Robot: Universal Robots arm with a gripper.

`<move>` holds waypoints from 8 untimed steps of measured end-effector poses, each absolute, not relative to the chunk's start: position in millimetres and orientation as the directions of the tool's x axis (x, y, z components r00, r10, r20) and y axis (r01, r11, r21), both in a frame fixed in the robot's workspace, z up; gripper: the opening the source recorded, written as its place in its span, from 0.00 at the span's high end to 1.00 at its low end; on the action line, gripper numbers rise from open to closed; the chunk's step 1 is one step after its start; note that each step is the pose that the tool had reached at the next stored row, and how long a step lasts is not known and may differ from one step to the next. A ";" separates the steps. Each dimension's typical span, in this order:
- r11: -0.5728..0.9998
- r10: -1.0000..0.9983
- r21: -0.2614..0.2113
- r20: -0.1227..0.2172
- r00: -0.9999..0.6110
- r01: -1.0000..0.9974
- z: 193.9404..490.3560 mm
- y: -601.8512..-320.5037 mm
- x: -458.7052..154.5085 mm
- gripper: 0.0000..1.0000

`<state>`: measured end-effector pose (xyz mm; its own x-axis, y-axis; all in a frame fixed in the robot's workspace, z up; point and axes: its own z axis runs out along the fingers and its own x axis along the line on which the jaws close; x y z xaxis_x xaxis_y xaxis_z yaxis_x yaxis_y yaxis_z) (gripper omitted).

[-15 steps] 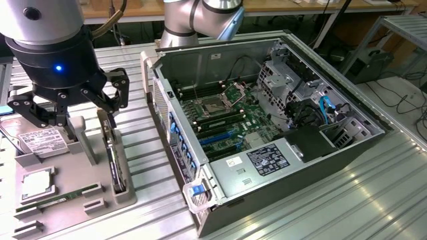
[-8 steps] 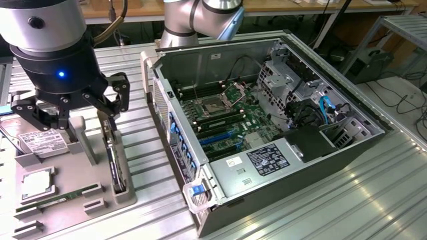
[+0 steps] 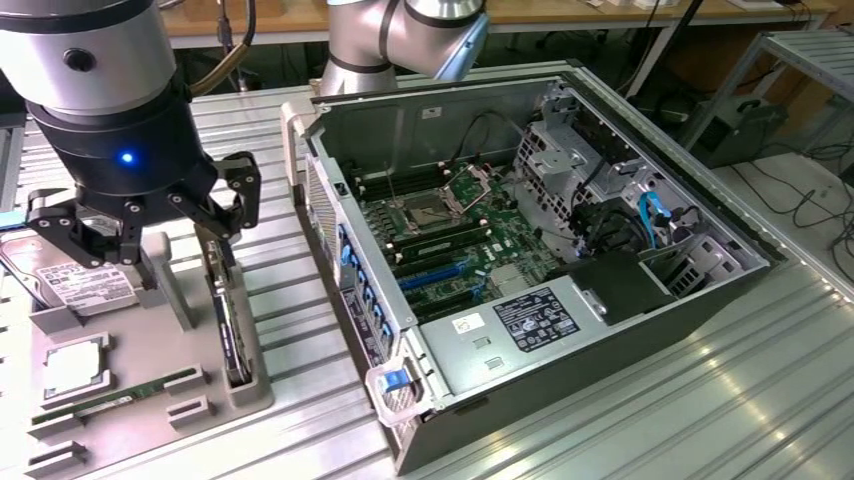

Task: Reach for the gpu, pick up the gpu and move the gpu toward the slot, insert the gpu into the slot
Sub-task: 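Pick up the gpu and move the gpu toward the slot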

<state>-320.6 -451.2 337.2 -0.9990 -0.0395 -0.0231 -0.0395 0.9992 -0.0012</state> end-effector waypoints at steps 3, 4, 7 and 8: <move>0.999 -0.040 -0.001 -0.023 -0.999 -0.040 335.4 -451.2 -320.6 0.34; 0.999 -0.039 -0.001 -0.023 -0.999 -0.039 334.7 -451.2 -320.6 0.34; 0.999 -0.040 -0.001 -0.023 -0.999 -0.040 332.6 -451.1 -320.6 0.34; 0.999 -0.040 -0.001 -0.023 -0.999 -0.040 331.8 -451.1 -320.6 0.34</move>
<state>-320.6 -451.1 331.8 -0.9990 -0.0396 -0.0231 -0.0395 0.9992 -0.0013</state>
